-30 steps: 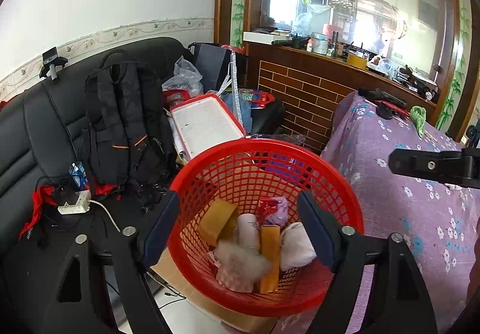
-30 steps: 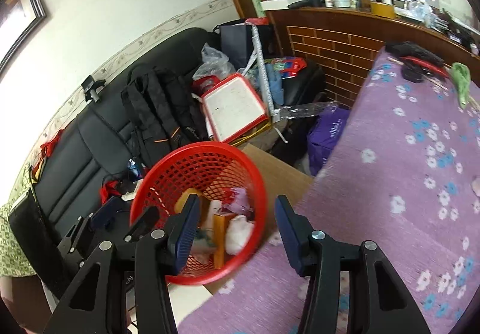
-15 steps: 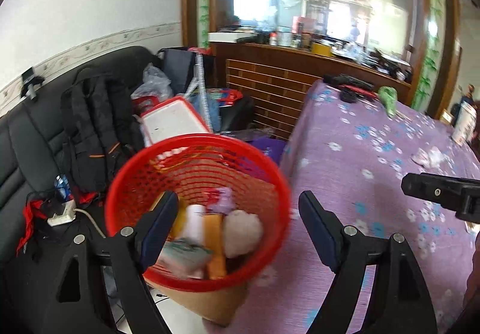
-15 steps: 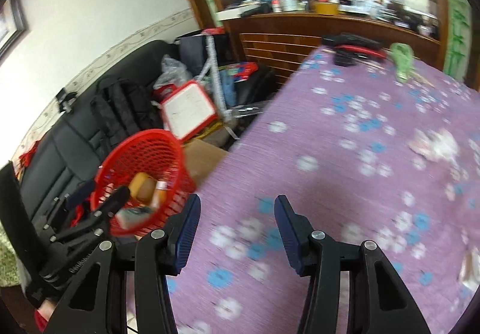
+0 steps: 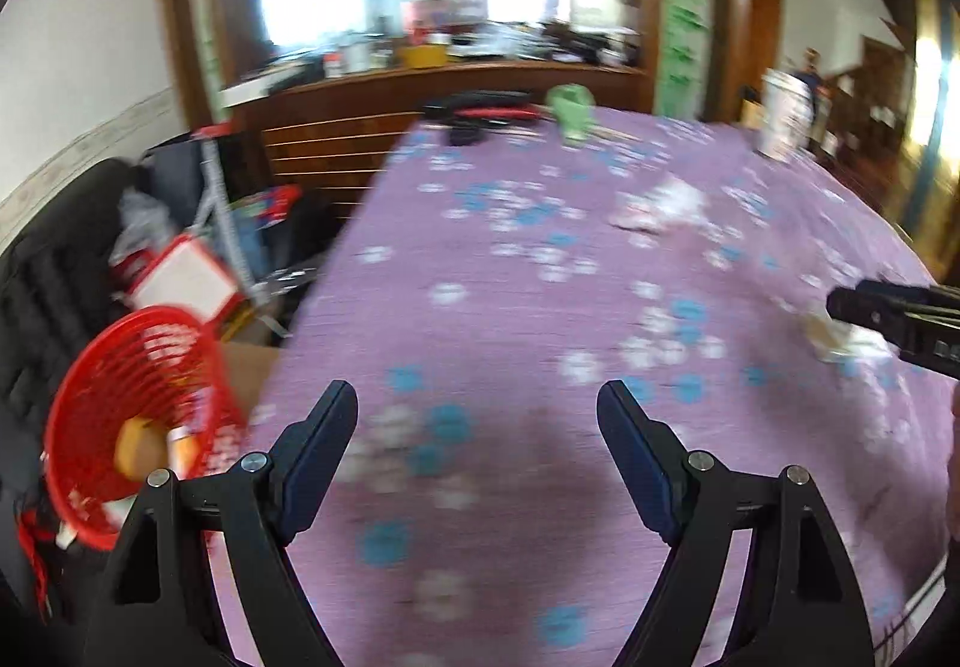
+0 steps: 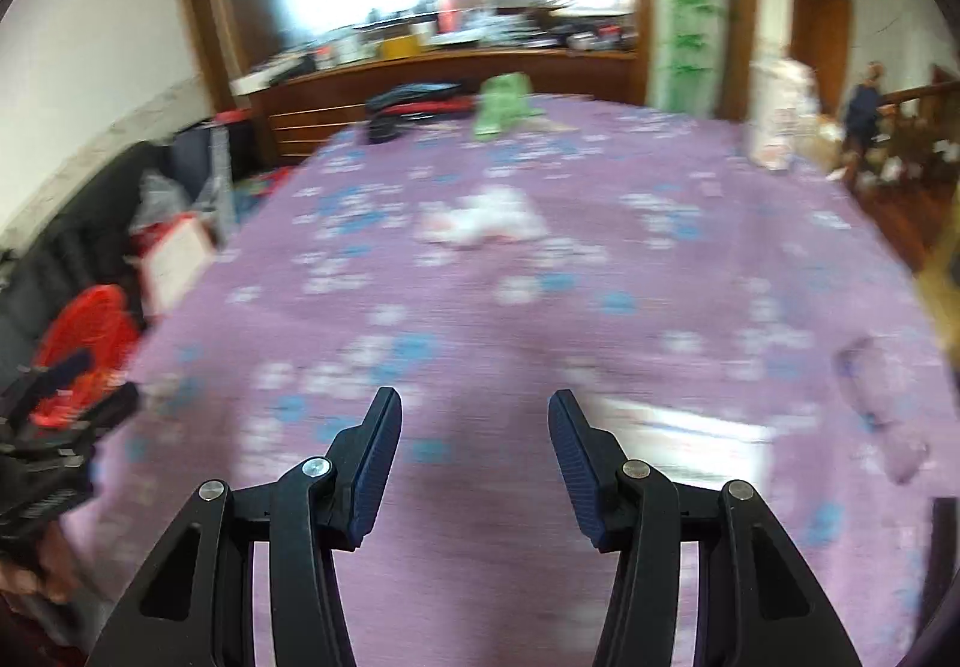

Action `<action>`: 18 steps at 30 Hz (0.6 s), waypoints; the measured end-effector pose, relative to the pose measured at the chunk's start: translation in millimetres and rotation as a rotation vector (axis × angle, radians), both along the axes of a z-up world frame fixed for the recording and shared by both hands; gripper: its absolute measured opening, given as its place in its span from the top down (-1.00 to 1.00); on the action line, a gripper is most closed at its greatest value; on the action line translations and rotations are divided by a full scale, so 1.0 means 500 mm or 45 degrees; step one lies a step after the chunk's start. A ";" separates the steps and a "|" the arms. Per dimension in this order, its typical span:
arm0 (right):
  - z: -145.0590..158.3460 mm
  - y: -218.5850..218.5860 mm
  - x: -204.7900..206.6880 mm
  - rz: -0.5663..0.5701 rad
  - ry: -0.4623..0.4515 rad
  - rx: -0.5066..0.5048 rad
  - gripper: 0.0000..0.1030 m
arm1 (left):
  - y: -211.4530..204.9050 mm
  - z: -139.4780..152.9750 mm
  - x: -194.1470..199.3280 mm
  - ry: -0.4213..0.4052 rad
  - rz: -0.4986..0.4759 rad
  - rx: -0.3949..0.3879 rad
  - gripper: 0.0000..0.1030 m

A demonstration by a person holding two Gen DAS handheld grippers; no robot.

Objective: Collect trash
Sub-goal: 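Bring both open tools back over the table, then grasp the white printed leaflet with the right tool while the left tool grasps the clear plastic bag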

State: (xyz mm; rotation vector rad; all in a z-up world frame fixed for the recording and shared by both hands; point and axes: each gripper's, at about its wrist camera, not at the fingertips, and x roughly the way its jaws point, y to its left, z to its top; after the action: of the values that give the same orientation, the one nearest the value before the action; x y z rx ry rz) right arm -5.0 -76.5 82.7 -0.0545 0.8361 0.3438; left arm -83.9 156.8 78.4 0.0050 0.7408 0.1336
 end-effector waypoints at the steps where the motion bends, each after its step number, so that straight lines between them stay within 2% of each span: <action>1: -0.009 -0.020 0.006 -0.016 0.001 -0.038 -0.06 | -0.018 0.001 0.006 0.010 -0.027 0.002 -0.57; 4: -0.042 -0.062 0.025 -0.048 0.037 -0.055 -0.02 | -0.080 0.008 0.026 0.026 -0.109 0.026 -0.57; 8: -0.082 -0.072 0.052 -0.040 0.084 -0.071 0.44 | -0.139 0.016 0.059 0.057 -0.191 0.033 -0.57; 9: -0.088 -0.069 0.055 -0.037 0.083 -0.080 0.49 | -0.149 0.017 0.070 0.066 -0.206 0.031 -0.57; 11: -0.102 -0.070 0.066 -0.038 0.081 -0.099 0.80 | -0.166 0.015 0.095 0.087 -0.216 0.041 -0.57; 12: -0.106 -0.071 0.070 -0.029 0.082 -0.092 0.88 | -0.171 0.015 0.106 0.095 -0.221 0.045 -0.57; 16: -0.106 -0.086 0.072 -0.059 0.009 -0.036 0.94 | -0.190 0.014 0.156 0.083 -0.232 0.090 -0.57; 18: -0.100 -0.110 0.075 -0.073 -0.012 0.077 0.94 | -0.204 0.013 0.195 0.078 -0.237 0.126 -0.57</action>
State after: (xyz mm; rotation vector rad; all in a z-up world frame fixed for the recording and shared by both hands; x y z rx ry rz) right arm 32.4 -131.6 32.5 0.0239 0.8159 0.3147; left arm 13.4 55.0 84.9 0.1727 0.7905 -0.0075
